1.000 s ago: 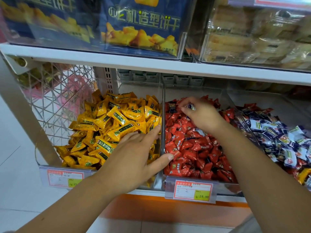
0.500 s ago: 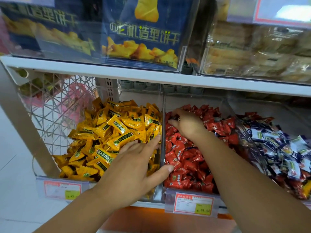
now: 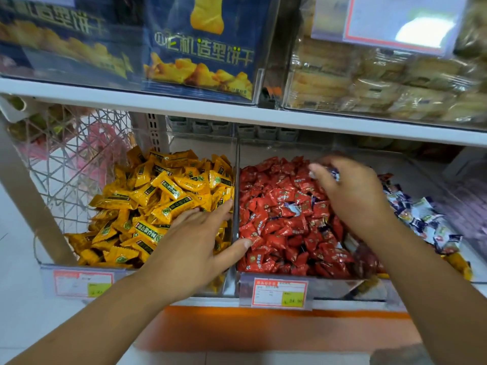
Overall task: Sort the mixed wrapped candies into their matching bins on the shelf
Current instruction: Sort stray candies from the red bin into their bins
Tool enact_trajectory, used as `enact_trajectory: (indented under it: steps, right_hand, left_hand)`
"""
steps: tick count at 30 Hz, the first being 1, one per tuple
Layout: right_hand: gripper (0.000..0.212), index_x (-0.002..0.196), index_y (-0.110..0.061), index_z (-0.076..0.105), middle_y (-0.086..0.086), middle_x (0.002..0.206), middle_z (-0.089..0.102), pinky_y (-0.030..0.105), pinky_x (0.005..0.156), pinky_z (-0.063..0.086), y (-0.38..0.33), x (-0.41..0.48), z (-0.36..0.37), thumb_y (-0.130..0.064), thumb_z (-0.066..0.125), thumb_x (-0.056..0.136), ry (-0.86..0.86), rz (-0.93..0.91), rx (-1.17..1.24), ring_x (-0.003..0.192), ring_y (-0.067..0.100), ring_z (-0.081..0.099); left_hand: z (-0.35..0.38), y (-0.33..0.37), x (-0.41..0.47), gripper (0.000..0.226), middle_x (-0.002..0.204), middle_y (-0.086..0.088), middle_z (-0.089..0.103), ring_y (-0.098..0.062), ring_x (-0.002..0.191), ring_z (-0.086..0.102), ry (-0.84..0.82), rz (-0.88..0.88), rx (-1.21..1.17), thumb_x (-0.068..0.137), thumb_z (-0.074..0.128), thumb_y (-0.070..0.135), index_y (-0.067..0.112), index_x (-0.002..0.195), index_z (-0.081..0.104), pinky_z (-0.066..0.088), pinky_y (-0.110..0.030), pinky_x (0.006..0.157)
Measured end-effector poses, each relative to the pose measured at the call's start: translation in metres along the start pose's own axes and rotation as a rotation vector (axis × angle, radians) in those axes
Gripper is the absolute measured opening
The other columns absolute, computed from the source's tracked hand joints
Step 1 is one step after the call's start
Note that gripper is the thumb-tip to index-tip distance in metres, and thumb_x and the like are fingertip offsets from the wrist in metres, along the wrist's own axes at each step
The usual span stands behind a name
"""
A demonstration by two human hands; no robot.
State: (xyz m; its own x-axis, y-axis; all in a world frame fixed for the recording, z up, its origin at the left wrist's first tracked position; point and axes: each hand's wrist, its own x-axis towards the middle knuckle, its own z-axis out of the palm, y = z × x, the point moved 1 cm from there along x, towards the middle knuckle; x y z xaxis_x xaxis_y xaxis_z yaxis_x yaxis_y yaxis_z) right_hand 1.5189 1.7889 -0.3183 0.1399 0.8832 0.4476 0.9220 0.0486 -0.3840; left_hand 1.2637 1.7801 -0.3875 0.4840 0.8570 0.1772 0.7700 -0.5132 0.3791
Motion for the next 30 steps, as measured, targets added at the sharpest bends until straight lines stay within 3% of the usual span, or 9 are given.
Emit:
enact_trajectory:
  steps: [3, 7, 9, 11, 13, 18, 21, 25, 30]
  right_hand:
    - [0.029, 0.112, -0.012, 0.069, 0.019, 0.109, 0.068, 0.035, 0.076, 0.040, 0.036, -0.003, -0.024, -0.031, 0.053, 0.097, 0.150, 0.132, -0.075, 0.100, 0.037, 0.059]
    - [0.036, 0.115, -0.010, 0.067, 0.027, 0.106, 0.061, 0.042, 0.090, 0.037, 0.074, -0.010, -0.030, -0.037, 0.057, 0.094, 0.018, 0.335, -0.259, 0.107, 0.041, 0.045]
    - [0.036, 0.119, -0.011, 0.066, 0.024, 0.107, 0.062, 0.040, 0.092, 0.036, 0.063, -0.013, -0.028, -0.035, 0.057, 0.094, 0.054, 0.248, -0.314, 0.106, 0.039, 0.046]
    - [0.026, 0.116, -0.014, 0.068, 0.013, 0.110, 0.066, 0.027, 0.090, 0.037, 0.033, -0.015, -0.022, -0.024, 0.058, 0.095, 0.037, 0.041, -0.180, 0.105, 0.029, 0.054]
    - [0.023, 0.114, -0.020, 0.070, -0.001, 0.113, 0.067, 0.015, 0.085, 0.034, 0.007, -0.018, -0.002, -0.018, 0.057, 0.095, -0.141, -0.100, -0.051, 0.104, 0.015, 0.058]
    - [0.043, 0.141, -0.026, 0.045, 0.002, 0.142, 0.052, 0.034, 0.107, 0.034, 0.004, -0.009, 0.051, -0.029, 0.049, 0.099, -0.512, -0.038, -0.276, 0.132, 0.027, 0.037]
    - [0.049, 0.143, -0.025, 0.041, 0.003, 0.145, 0.046, 0.037, 0.110, 0.033, 0.003, 0.002, 0.057, -0.028, 0.056, 0.096, -0.615, -0.042, -0.273, 0.135, 0.027, 0.034]
    - [0.044, 0.131, -0.031, 0.052, 0.000, 0.141, 0.049, 0.031, 0.099, 0.044, 0.008, 0.008, 0.052, -0.023, 0.066, 0.090, -0.604, 0.021, -0.036, 0.119, 0.018, 0.054]
    - [0.034, 0.122, -0.031, 0.058, -0.007, 0.097, 0.059, 0.016, 0.067, 0.045, 0.009, 0.007, 0.050, -0.022, 0.066, 0.090, -0.496, 0.085, 0.199, 0.079, 0.004, 0.058]
  left_hand:
    - [0.002, 0.002, 0.001, 0.091, 0.137, 0.022, 0.049, -0.010, 0.132, 0.037, 0.007, -0.013, -0.013, 0.074, 0.012, 0.083, 0.037, 0.152, 0.013, 0.012, -0.030, 0.119]
    - [0.005, 0.003, 0.002, 0.087, 0.130, 0.018, 0.056, -0.015, 0.124, 0.045, 0.010, -0.028, -0.017, 0.076, 0.014, 0.082, 0.038, 0.151, 0.018, 0.020, -0.037, 0.117]
    - [0.004, 0.003, 0.002, 0.089, 0.129, 0.016, 0.056, -0.015, 0.123, 0.045, 0.006, -0.037, 0.001, 0.074, 0.013, 0.083, 0.038, 0.151, 0.016, 0.020, -0.036, 0.116]
    - [0.004, 0.004, 0.001, 0.091, 0.133, 0.018, 0.053, -0.012, 0.128, 0.041, 0.002, -0.035, 0.001, 0.073, 0.011, 0.084, 0.038, 0.152, 0.013, 0.016, -0.035, 0.118]
    - [0.003, 0.004, 0.001, 0.092, 0.136, 0.020, 0.051, -0.009, 0.132, 0.037, 0.001, -0.033, -0.013, 0.072, 0.010, 0.085, 0.039, 0.152, 0.012, 0.011, -0.032, 0.119]
    - [0.000, 0.005, -0.001, 0.093, 0.141, 0.027, 0.043, -0.007, 0.138, 0.027, -0.001, -0.030, -0.029, 0.071, 0.012, 0.087, 0.040, 0.152, 0.009, 0.001, -0.023, 0.118]
    - [-0.003, 0.007, -0.004, 0.095, 0.143, 0.029, 0.034, 0.003, 0.134, 0.013, 0.002, -0.033, -0.010, 0.069, 0.010, 0.085, 0.039, 0.153, 0.007, -0.018, -0.003, 0.101]
    - [-0.003, 0.005, -0.004, 0.092, 0.148, 0.027, 0.034, 0.011, 0.133, 0.015, -0.015, -0.001, -0.004, 0.073, 0.007, 0.085, 0.039, 0.153, 0.007, -0.014, -0.008, 0.107]
    - [-0.001, 0.005, -0.003, 0.092, 0.145, 0.027, 0.039, 0.005, 0.138, 0.022, -0.032, -0.004, 0.006, 0.073, 0.007, 0.085, 0.039, 0.152, 0.009, -0.002, -0.022, 0.119]
